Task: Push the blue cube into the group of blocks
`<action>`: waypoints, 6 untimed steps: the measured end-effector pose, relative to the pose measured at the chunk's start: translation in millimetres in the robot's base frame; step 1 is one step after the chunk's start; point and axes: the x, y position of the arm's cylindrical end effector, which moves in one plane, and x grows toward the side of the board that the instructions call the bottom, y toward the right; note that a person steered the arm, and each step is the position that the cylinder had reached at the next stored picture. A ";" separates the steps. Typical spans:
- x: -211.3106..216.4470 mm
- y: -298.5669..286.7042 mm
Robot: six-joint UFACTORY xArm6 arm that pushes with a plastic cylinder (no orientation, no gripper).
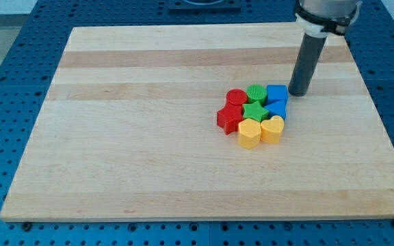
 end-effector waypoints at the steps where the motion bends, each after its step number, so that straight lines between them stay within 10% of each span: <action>1: 4.0 -3.5; 6: 3.6 -13.0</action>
